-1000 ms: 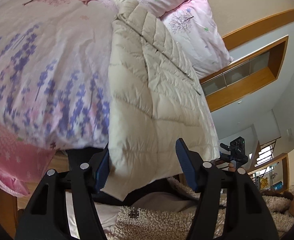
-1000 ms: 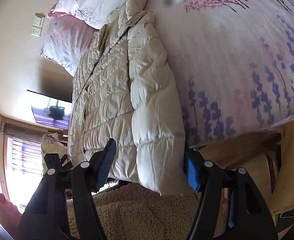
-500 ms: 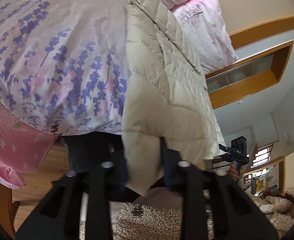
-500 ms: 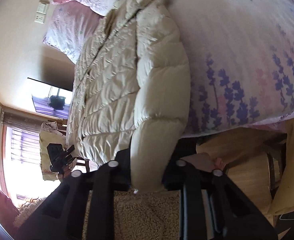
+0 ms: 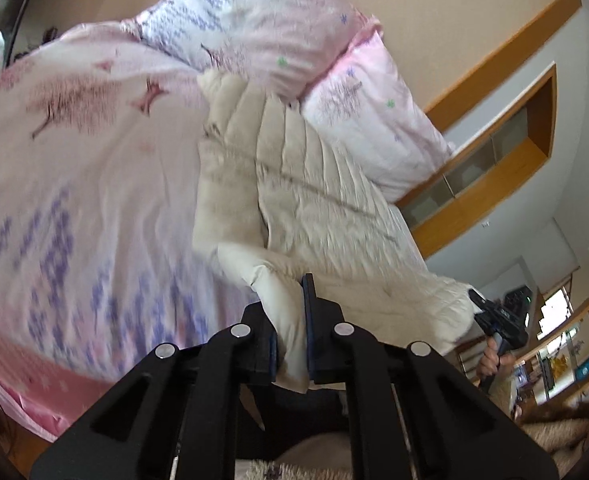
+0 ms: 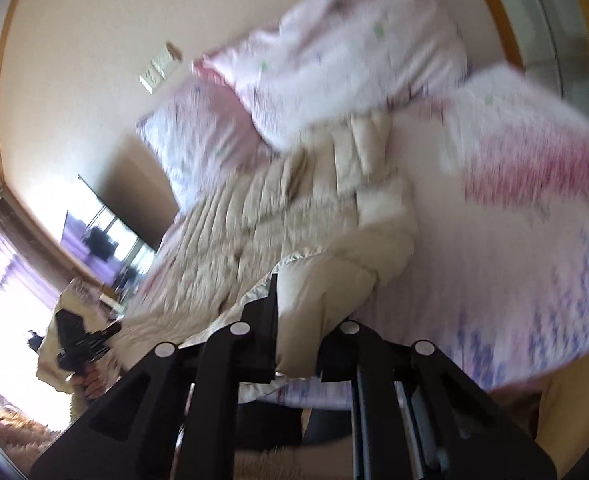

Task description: Fold large clothes

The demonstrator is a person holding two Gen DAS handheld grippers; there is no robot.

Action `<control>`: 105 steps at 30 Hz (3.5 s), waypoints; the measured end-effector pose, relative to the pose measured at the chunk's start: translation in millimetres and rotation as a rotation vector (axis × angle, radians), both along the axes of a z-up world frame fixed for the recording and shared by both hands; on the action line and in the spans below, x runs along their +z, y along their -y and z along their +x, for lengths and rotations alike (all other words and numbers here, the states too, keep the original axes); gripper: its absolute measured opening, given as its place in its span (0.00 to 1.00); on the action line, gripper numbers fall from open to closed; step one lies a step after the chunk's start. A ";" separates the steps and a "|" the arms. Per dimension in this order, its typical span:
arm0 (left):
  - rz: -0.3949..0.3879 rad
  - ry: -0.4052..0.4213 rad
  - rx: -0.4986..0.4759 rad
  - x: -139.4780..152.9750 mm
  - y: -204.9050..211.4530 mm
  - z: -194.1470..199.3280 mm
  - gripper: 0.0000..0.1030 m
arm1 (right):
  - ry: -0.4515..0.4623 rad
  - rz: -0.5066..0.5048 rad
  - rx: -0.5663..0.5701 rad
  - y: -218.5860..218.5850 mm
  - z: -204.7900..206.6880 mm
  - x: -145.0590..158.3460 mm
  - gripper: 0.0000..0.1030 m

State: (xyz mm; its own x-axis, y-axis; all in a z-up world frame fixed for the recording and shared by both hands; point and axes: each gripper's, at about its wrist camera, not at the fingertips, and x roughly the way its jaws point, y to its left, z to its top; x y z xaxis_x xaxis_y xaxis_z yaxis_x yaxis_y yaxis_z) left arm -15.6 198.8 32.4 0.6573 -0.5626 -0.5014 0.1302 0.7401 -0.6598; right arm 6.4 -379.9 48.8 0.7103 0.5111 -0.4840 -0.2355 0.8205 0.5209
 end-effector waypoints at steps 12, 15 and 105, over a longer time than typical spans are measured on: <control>0.075 0.104 0.109 53.4 0.3 74.1 0.08 | 0.332 -0.249 -0.226 -41.5 30.0 58.6 0.12; 0.102 0.120 0.142 72.9 0.5 104.1 0.08 | 0.390 -0.305 -0.263 -54.9 47.4 71.6 0.12; 0.354 -0.087 0.266 36.9 14.7 298.4 0.46 | -0.160 -0.276 -0.332 -61.9 305.2 -21.3 0.23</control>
State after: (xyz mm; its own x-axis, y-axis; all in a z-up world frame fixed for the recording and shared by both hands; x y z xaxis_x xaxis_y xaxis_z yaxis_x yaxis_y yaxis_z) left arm 282.8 184.0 69.4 0.7029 -0.1633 -0.6923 -0.1400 0.9225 -0.3598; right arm 311.7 -318.1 27.5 0.7189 0.1054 -0.6871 0.1293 0.9509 0.2811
